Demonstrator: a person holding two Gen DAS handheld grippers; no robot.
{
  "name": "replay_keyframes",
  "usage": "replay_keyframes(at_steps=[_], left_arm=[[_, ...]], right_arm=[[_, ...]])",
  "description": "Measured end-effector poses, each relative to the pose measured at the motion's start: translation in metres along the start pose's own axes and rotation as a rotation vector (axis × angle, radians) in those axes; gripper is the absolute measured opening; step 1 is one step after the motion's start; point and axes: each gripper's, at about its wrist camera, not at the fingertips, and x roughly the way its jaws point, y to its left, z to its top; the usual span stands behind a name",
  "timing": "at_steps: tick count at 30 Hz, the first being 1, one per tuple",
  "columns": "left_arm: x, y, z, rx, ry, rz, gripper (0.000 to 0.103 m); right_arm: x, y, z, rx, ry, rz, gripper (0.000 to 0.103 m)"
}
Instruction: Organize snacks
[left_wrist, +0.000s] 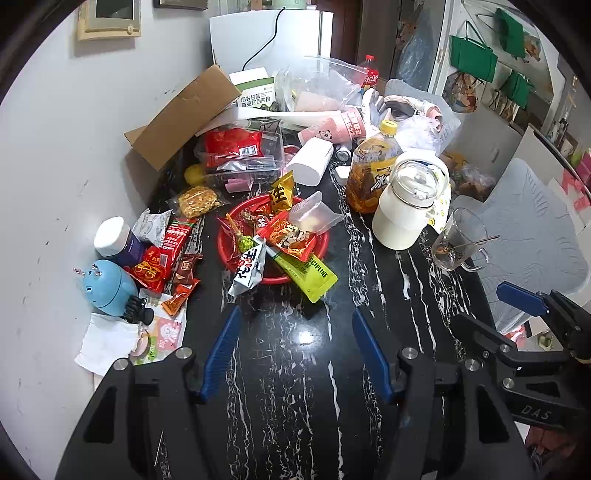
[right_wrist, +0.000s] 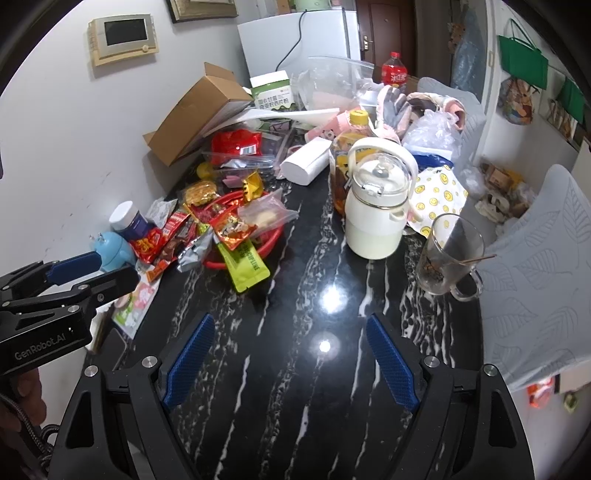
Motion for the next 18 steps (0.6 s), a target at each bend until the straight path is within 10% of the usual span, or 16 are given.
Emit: replay_keyframes(at_steps=[18], left_arm=[[-0.0006,0.0013,-0.0024,-0.005,0.003,0.001,0.061]], right_arm=[[-0.002,-0.0002,-0.0011,-0.005,0.0,-0.002,0.085]])
